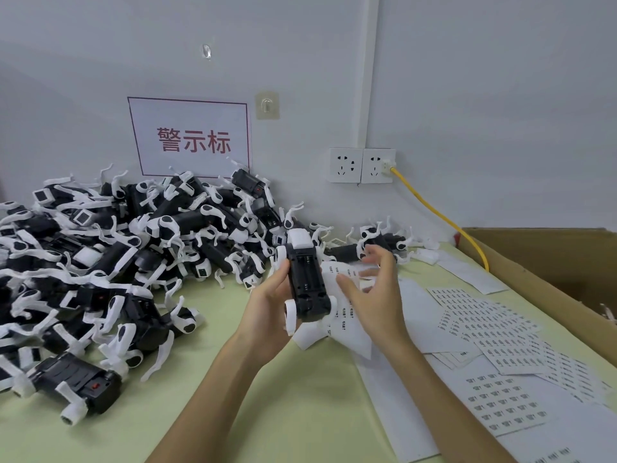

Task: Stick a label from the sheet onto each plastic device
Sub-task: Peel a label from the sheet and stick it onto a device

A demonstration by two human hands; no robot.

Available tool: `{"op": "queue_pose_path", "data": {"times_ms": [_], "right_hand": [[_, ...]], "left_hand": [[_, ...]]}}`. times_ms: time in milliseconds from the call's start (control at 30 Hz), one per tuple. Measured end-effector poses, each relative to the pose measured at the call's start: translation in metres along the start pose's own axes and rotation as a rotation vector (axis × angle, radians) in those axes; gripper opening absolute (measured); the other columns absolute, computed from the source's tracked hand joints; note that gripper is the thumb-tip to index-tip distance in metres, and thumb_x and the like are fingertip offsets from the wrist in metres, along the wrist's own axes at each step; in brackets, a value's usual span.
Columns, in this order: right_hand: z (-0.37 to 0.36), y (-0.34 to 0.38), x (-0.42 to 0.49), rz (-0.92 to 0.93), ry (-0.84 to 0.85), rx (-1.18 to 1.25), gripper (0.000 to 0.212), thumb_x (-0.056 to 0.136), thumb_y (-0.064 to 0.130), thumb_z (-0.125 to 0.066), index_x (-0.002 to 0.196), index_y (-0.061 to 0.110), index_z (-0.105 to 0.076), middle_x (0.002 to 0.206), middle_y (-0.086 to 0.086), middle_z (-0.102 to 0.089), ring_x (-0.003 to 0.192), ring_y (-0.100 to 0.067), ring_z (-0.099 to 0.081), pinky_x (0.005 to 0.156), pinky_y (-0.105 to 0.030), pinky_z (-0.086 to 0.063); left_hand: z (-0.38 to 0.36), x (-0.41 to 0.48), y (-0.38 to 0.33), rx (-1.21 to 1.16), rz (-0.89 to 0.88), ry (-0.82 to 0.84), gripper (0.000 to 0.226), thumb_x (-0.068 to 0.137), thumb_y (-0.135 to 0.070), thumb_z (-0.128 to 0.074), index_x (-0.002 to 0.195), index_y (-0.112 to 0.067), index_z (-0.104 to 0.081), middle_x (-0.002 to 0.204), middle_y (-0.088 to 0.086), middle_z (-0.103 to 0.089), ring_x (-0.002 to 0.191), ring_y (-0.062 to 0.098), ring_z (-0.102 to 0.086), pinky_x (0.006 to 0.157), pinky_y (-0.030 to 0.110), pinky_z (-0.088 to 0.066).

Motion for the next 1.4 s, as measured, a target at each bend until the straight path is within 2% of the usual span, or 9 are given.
{"op": "queue_pose_path", "data": {"times_ms": [100,200,333,467,633,800,967,1167,1400], "right_hand": [[0.003,0.005,0.0,0.349,-0.017,-0.191,0.03,0.081,-0.001,-0.074,0.104,0.018,-0.07,0.107,0.006,-0.055,0.102,-0.012,-0.054,0.087,-0.013,-0.039],[0.001,0.01,-0.003,0.468,0.082,-0.183,0.018,0.079,-0.002,-0.07,0.085,0.014,-0.076,0.096,0.005,-0.063,0.094,-0.011,-0.057,0.085,-0.019,-0.042],[-0.001,0.011,-0.005,0.415,0.164,-0.182,0.025,0.071,0.009,-0.079,0.095,0.014,-0.077,0.104,0.001,-0.064,0.098,-0.005,-0.058,0.086,-0.029,-0.048],[-0.001,0.012,-0.006,0.406,0.13,-0.2,0.026,0.071,0.008,-0.08,0.096,0.013,-0.077,0.103,0.0,-0.064,0.098,-0.016,-0.062,0.085,-0.044,-0.05],[0.002,0.012,-0.005,0.369,0.088,-0.158,0.027,0.078,0.004,-0.076,0.102,0.016,-0.072,0.103,0.008,-0.062,0.093,-0.004,-0.061,0.079,-0.022,-0.05],[0.0,0.012,-0.007,0.394,0.074,-0.157,0.013,0.083,0.009,-0.074,0.093,0.017,-0.074,0.1,0.007,-0.065,0.088,-0.002,-0.063,0.073,-0.032,-0.054],[0.001,0.011,-0.007,0.381,0.053,-0.149,0.005,0.086,0.016,-0.076,0.091,0.017,-0.076,0.097,0.008,-0.068,0.082,-0.006,-0.068,0.07,-0.038,-0.056],[0.001,0.011,-0.007,0.357,0.004,-0.144,0.01,0.084,0.011,-0.08,0.08,0.019,-0.074,0.084,0.014,-0.066,0.077,-0.004,-0.068,0.056,-0.031,-0.054],[0.002,0.007,-0.004,0.304,-0.028,-0.152,0.02,0.079,0.0,-0.076,0.066,0.013,-0.069,0.071,0.01,-0.063,0.069,-0.005,-0.063,0.065,-0.02,-0.049]], "left_hand": [[0.0,0.0,0.003,0.06,0.014,-0.02,0.048,0.094,-0.056,-0.055,0.119,-0.021,-0.077,0.121,0.001,-0.074,0.106,0.021,-0.072,0.091,0.038,-0.054],[0.001,0.0,0.001,0.065,-0.013,-0.036,0.048,0.098,-0.056,-0.049,0.113,-0.021,-0.079,0.111,0.002,-0.075,0.098,0.02,-0.072,0.087,0.036,-0.052],[0.002,-0.001,-0.002,-0.101,-0.009,-0.027,0.048,0.099,-0.05,-0.051,0.11,-0.012,-0.078,0.094,0.006,-0.07,0.082,0.02,-0.07,0.071,0.028,-0.058],[0.0,-0.001,-0.001,-0.149,0.005,-0.03,0.048,0.098,-0.048,-0.053,0.112,-0.009,-0.077,0.098,0.007,-0.07,0.084,0.02,-0.069,0.075,0.029,-0.059],[-0.002,-0.003,-0.002,-0.149,0.031,-0.038,0.052,0.099,-0.05,-0.051,0.115,-0.009,-0.077,0.126,0.014,-0.068,0.105,0.027,-0.07,0.091,0.036,-0.059],[-0.006,-0.005,-0.001,-0.143,0.043,-0.003,0.051,0.101,-0.05,-0.049,0.113,-0.01,-0.078,0.118,0.013,-0.073,0.102,0.027,-0.073,0.079,0.032,-0.059],[-0.006,-0.006,-0.002,-0.105,0.03,-0.011,0.052,0.102,-0.051,-0.046,0.113,-0.01,-0.077,0.121,0.013,-0.071,0.107,0.027,-0.071,0.081,0.031,-0.058],[-0.005,-0.003,0.0,-0.023,0.007,-0.058,0.052,0.099,-0.052,-0.05,0.121,-0.011,-0.074,0.131,0.009,-0.069,0.126,0.023,-0.064,0.092,0.037,-0.054],[-0.012,-0.003,0.004,0.035,0.028,-0.043,0.059,0.098,-0.054,-0.049,0.134,-0.011,-0.066,0.137,0.013,-0.065,0.129,0.025,-0.061,0.1,0.04,-0.049]]}}
Point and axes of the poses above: each hand's wrist, its own x-axis towards the middle knuckle, its own z-axis out of the back of the hand, y = z × x, the point moved 2 cm from there along x, towards the middle knuckle
